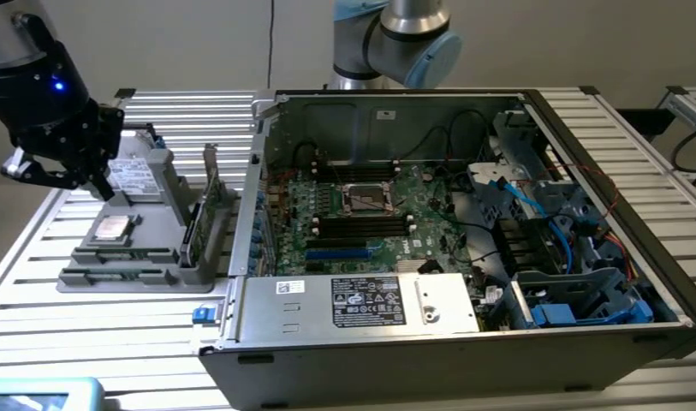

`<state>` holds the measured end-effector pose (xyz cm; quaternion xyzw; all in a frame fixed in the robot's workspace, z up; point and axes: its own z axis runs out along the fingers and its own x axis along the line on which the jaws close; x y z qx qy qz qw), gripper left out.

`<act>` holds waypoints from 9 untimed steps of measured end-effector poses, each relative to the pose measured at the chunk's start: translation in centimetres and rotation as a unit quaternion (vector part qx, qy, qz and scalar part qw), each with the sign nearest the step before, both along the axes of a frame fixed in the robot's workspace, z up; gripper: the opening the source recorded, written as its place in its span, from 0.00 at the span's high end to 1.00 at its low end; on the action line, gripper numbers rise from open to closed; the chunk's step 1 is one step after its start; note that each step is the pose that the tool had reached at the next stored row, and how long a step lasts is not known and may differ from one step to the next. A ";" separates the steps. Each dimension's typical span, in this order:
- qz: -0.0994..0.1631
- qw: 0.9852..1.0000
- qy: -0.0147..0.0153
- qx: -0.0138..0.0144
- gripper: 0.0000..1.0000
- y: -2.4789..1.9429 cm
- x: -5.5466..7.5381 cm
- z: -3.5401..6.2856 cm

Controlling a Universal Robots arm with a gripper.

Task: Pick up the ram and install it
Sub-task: 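Pick up the ram and move it above insertion slot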

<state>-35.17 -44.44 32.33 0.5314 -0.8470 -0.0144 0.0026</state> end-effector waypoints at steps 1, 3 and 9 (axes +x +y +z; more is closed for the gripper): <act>0.009 1.000 0.000 0.000 0.89 0.00 0.0 0.00; 0.028 1.000 0.000 0.000 0.89 0.00 0.0 -0.02; 0.082 0.997 0.000 0.000 0.89 0.00 0.0 -0.04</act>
